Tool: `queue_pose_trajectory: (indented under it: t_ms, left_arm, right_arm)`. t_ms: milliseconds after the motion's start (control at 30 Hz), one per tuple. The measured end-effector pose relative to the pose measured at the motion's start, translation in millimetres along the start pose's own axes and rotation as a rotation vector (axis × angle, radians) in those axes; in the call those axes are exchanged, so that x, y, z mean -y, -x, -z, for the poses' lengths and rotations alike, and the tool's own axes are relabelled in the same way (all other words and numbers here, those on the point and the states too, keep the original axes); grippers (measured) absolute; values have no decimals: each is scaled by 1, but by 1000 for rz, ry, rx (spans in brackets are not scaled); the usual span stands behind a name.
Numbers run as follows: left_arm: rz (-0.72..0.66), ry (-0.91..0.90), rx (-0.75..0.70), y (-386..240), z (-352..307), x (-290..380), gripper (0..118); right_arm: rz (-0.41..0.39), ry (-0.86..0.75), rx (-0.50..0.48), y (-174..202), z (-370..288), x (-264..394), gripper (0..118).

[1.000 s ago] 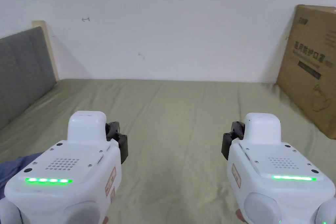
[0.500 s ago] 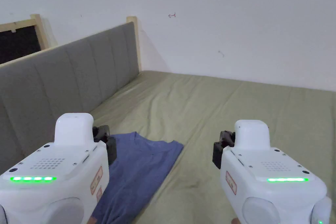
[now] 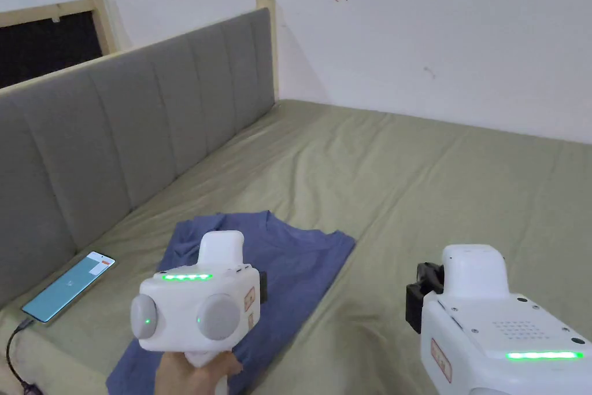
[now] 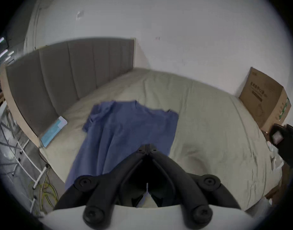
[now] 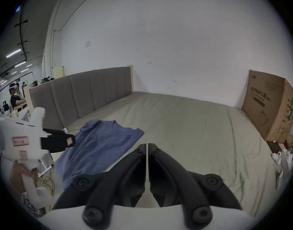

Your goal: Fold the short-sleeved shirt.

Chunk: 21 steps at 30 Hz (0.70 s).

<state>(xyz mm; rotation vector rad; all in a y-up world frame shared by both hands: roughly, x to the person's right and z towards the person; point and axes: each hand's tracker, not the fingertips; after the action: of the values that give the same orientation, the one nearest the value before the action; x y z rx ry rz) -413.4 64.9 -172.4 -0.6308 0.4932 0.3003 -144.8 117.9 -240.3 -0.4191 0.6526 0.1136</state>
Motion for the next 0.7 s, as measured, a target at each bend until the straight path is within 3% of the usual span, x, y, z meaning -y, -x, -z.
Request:
queue_pose_trajectory:
  t_ms: [33,67,133,167,200,467,567,600,633,667,700]
  left_arm:
    - [-21,38,-9,4,14,-1,2]
    - [-40,69,-18,6,27,-3,13]
    - [-22,124,-9,7,52,-9,66]
    - [-16,168,-5,6,65,-13,88]
    - [-3,173,-2,5,75,-16,103]
    - [11,342,-14,6,164,-27,101]
    - [11,492,-24,6,190,-9,96]
    - [38,419,-23,6,183,-11,86]
    - [37,437,-24,4,179,-19,63]
    - [38,445,10,3,176,-28,25]
    - [35,444,32,3,174,-34,4]
  right_arm:
    - [2,10,4,-1,4,1,4]
    - [-1,20,10,-2,8,2,4]
    - [-9,37,20,-5,14,5,4]
    - [-10,45,24,-7,17,6,4]
    - [-9,51,28,-10,20,7,4]
    - [8,121,84,-35,40,17,4]
    - [32,145,95,-44,46,22,4]
    - [40,152,96,-46,48,23,4]
    - [47,158,97,-48,49,24,4]
    - [55,160,99,-49,50,25,4]
    - [65,162,99,-50,50,27,4]
